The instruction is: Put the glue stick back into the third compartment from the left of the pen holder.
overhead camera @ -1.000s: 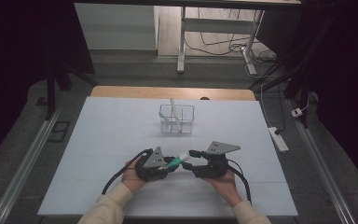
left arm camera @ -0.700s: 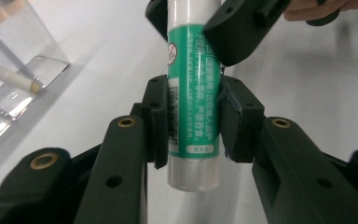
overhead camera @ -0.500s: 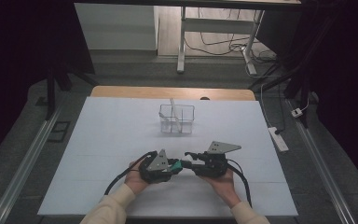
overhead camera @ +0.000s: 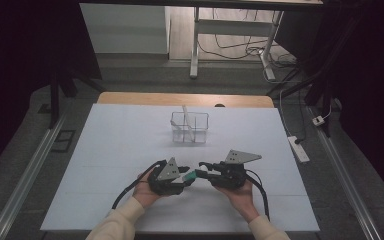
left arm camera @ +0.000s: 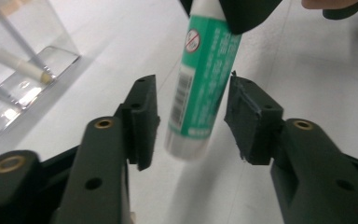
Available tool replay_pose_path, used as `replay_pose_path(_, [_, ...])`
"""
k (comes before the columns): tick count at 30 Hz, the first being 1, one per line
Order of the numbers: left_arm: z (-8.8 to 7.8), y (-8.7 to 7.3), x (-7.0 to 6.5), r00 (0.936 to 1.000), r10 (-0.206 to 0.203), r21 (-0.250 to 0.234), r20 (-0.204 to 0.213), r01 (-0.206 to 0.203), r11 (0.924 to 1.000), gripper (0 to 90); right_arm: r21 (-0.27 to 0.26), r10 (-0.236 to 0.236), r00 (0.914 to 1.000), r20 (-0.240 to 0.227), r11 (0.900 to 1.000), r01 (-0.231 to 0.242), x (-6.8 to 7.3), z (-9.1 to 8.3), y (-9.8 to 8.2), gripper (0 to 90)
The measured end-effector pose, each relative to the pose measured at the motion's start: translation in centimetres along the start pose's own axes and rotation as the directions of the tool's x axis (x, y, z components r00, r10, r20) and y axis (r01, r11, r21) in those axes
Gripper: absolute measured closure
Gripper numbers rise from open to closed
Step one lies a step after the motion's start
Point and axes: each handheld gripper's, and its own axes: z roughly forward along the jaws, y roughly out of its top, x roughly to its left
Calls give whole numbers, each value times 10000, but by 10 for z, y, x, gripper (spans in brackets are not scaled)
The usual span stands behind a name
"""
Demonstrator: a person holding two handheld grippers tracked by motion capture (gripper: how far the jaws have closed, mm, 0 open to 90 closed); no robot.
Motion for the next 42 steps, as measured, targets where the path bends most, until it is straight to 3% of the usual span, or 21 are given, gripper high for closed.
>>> replay_pose_path(6, [-11, -4, 5, 9982, -580, 107, -177, 582, 9982, 447, -295, 63, 9991, 420, 9996, -50, -5, -8, 2, 642])
replay_pose_path(12, [-29, -12, 8, 9940, -976, 319, -497, 993, 9945, 402, -515, 49, 9986, 530, 9987, -22, -9, -14, 5, 642])
replay_pose_path(18, [-50, -20, 11, 9909, -1147, 343, -700, 1173, 9925, 374, -621, 20, 9976, 693, 9981, 23, -17, -18, 8, 641])
replay_pose_path(26, [-73, -37, 7, 9795, -1637, 292, -1173, 1681, 9853, 350, -634, -4, 9954, 960, 9980, 65, -23, -22, 10, 642])
replay_pose_path(31, [-89, -52, 5, 9758, -1698, 365, -1377, 1763, 9837, 345, -788, -88, 9925, 1216, 9967, 185, -19, -30, 18, 641])
replay_pose_path(42, [-117, -77, 14, 9563, -2198, 157, -1927, 2269, 9738, 343, -1247, -94, 9890, 1477, 9918, 281, -22, -34, 39, 641])
